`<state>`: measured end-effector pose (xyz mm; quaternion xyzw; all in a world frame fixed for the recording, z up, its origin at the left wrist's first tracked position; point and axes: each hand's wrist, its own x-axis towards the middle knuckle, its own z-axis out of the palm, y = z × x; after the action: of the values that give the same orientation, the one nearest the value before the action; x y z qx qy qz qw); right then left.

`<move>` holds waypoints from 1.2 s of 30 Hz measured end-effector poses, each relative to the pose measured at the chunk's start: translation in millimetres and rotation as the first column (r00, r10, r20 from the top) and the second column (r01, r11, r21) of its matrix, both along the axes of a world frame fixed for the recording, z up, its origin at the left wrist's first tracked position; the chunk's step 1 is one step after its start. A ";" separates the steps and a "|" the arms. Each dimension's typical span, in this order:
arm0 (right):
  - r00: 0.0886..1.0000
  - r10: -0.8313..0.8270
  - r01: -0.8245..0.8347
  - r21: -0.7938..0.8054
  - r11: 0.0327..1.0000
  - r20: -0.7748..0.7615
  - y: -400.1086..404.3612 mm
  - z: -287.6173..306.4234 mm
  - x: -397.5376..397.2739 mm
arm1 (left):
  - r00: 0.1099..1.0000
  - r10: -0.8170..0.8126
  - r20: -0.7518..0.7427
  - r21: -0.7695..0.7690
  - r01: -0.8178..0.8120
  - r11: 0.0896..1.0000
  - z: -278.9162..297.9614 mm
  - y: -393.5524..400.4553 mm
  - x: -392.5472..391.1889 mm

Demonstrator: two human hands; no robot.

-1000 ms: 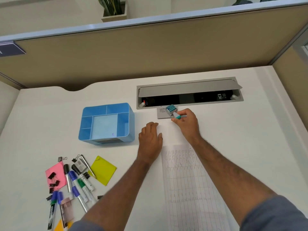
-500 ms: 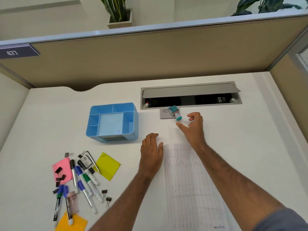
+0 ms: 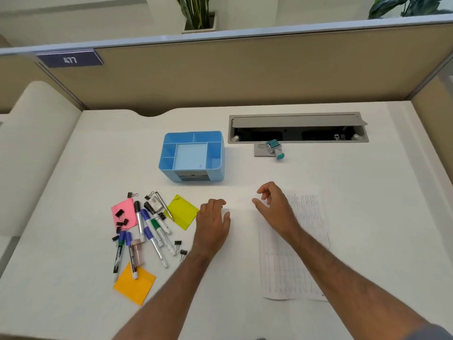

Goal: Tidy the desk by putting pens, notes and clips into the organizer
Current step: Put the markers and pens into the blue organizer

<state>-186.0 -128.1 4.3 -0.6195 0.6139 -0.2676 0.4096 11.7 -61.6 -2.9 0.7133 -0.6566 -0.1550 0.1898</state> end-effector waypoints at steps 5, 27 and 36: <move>0.996 0.082 -0.083 0.016 0.996 0.019 29.1 -2.9 22.4 | 0.996 0.084 0.041 -0.003 -0.084 0.996 -3.3 44.2 40.7; 0.967 0.252 -0.256 0.170 0.952 0.044 73.7 -27.3 108.0 | 0.898 0.438 0.050 0.069 -0.440 0.895 -15.3 72.8 153.1; 0.924 0.379 -0.370 0.125 0.921 -0.057 71.8 -20.3 153.8 | 0.861 0.509 -0.006 0.094 -0.506 0.857 -14.8 66.8 175.5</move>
<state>-32.2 -56.4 -16.0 -0.7117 0.5141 -0.1243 0.4623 187.3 5.2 -17.8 0.8664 -0.4350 -0.1394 0.2019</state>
